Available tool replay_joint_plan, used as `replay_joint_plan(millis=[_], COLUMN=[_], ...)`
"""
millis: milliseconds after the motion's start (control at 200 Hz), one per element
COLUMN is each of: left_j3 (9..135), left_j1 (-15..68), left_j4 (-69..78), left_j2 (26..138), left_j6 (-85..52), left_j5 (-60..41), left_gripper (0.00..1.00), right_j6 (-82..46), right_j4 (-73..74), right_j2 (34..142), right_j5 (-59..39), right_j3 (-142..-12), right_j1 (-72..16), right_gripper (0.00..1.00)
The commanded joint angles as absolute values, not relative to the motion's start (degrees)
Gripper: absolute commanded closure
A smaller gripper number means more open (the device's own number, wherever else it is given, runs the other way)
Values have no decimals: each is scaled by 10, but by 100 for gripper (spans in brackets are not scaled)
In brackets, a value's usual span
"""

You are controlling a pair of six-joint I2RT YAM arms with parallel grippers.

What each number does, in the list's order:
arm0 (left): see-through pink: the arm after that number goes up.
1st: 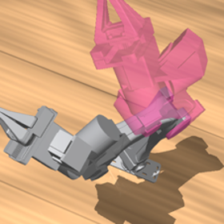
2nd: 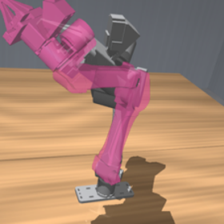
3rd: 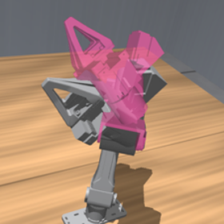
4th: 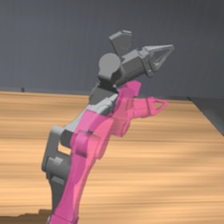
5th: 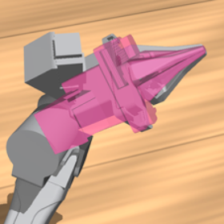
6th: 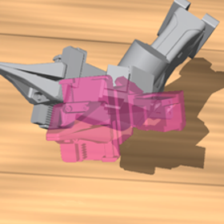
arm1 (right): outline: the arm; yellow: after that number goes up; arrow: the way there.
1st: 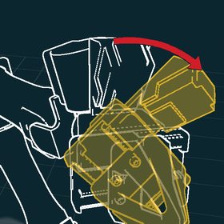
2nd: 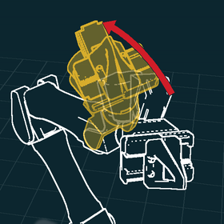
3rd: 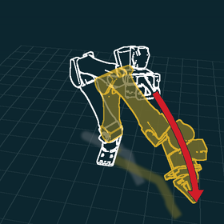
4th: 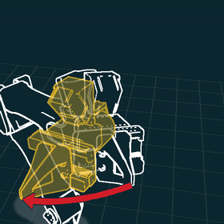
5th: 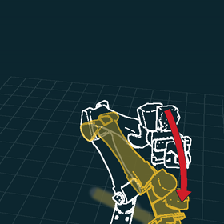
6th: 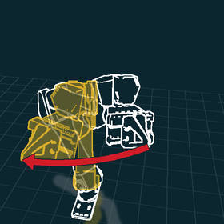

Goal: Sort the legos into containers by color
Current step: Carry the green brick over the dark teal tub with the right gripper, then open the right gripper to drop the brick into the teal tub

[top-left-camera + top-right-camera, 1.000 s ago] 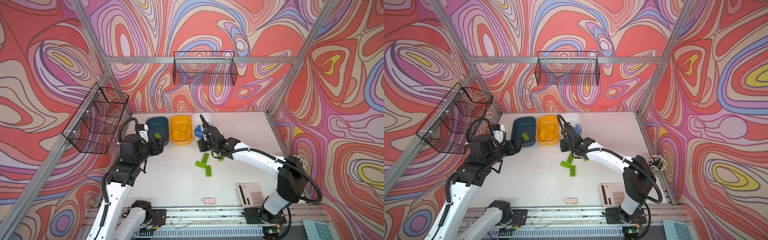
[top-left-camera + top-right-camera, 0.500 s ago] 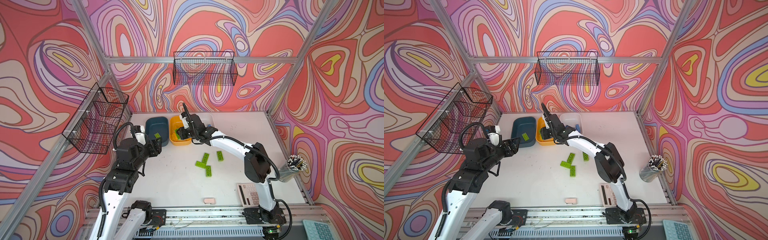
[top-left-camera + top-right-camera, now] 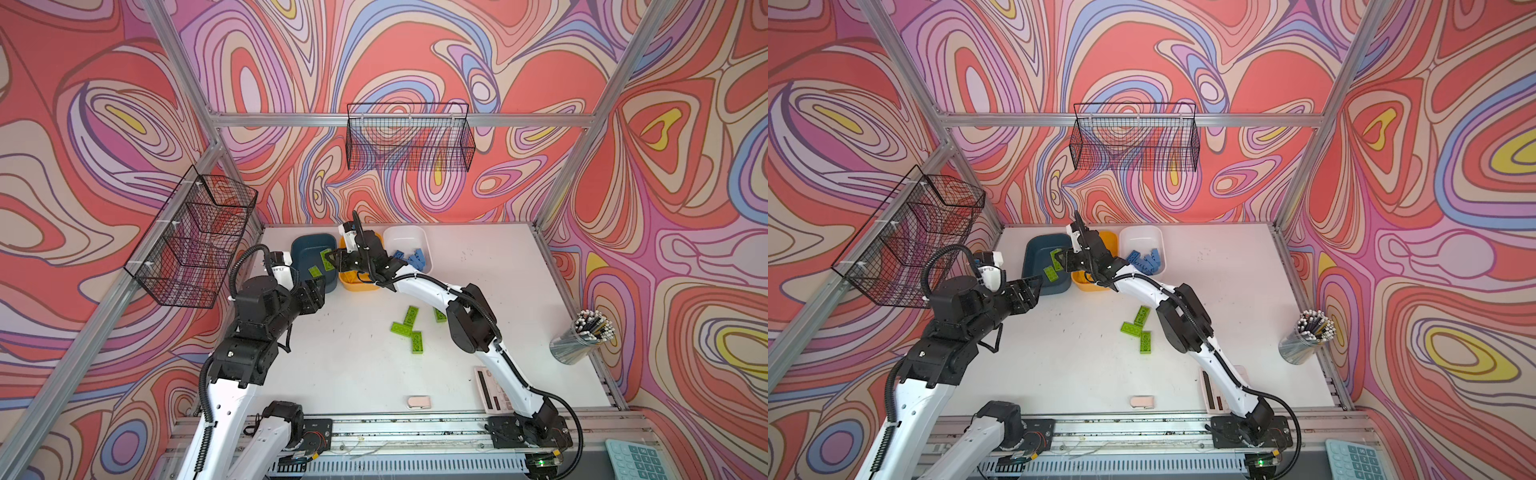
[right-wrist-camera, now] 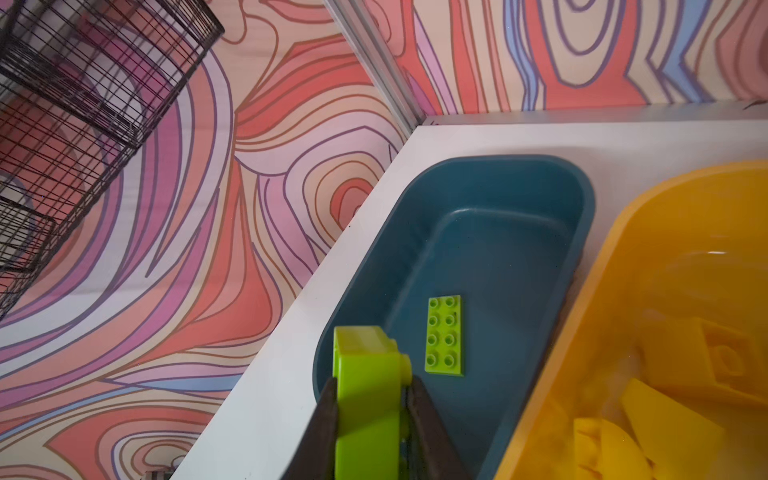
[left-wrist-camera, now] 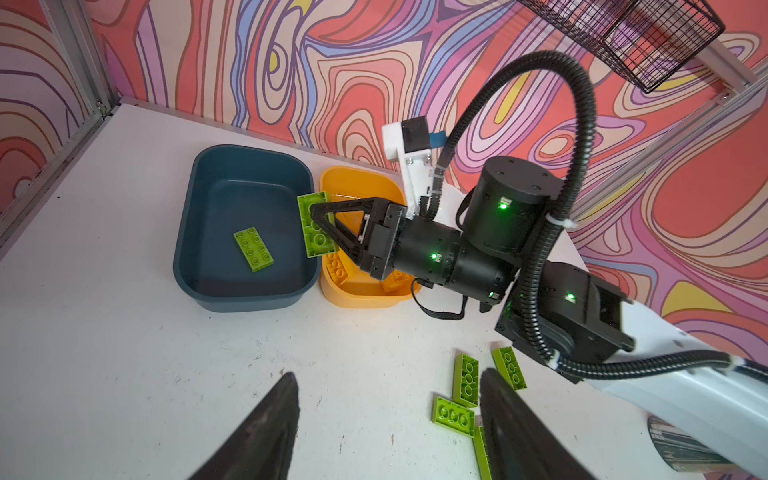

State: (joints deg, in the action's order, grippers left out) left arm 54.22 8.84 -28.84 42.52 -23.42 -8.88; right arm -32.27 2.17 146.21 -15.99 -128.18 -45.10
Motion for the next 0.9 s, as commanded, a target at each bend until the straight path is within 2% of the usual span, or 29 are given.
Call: replay_joint_plan(millis=[0, 295, 366, 456, 536, 656, 891], left_j3=[538, 538, 538, 539, 539, 540, 547], left_j1=[94, 95, 96, 95, 96, 95, 95], left_j4=[-274, -274, -274, -275, -276, -278, -287], left_j2=[427, 432, 433, 435, 437, 443, 474], left_j6=[-236, -236, -236, -235, -236, -234, -230], left_j5=[-87, -90, -91, -91, -92, -93, -108], left_gripper=[31, 31, 31, 31, 31, 31, 31], right_j6=[-355, -374, -367, -360, -355, -344, -312], right_j4=[66, 99, 96, 103, 111, 124, 174], right_j2=[1494, 1533, 1532, 1523, 1514, 1492, 1370], right_j5=[-165, -157, -156, -154, -150, -146, -119], right_j3=[-1323, -1349, -1348, -1338, -1324, -1296, -1135], right_j1=[-464, -467, -467, -466, -467, -467, -454], right_gripper=[79, 75, 69, 48, 37, 34, 32])
